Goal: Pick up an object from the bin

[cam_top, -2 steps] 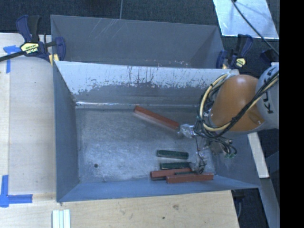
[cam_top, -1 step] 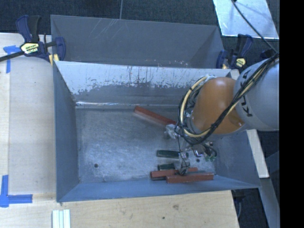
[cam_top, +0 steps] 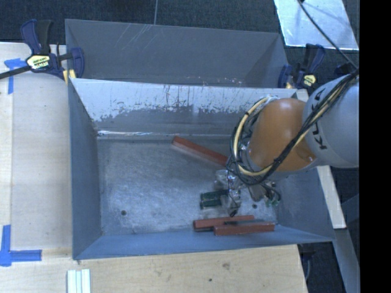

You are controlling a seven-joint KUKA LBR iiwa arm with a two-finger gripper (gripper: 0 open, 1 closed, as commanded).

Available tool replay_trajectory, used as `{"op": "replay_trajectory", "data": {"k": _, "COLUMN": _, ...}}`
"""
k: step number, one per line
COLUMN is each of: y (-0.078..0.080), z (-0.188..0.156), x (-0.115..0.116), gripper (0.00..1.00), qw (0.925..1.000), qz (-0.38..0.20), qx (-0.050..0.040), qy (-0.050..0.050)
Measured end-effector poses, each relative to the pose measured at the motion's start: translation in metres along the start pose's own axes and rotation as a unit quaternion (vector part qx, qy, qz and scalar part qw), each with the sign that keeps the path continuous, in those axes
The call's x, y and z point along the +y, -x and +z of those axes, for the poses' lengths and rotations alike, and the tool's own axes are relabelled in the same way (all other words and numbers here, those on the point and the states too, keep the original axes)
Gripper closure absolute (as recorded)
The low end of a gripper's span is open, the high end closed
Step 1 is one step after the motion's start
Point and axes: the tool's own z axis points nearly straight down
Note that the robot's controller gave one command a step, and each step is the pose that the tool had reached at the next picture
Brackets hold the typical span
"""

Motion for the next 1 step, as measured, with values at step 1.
{"op": "replay_trajectory", "data": {"k": 1, "y": 0.0003, "z": -0.0932, "x": -0.0057, "gripper": 1.00, "qw": 0.9988, "qz": -0.048, "qx": -0.0069, "qy": -0.002}}
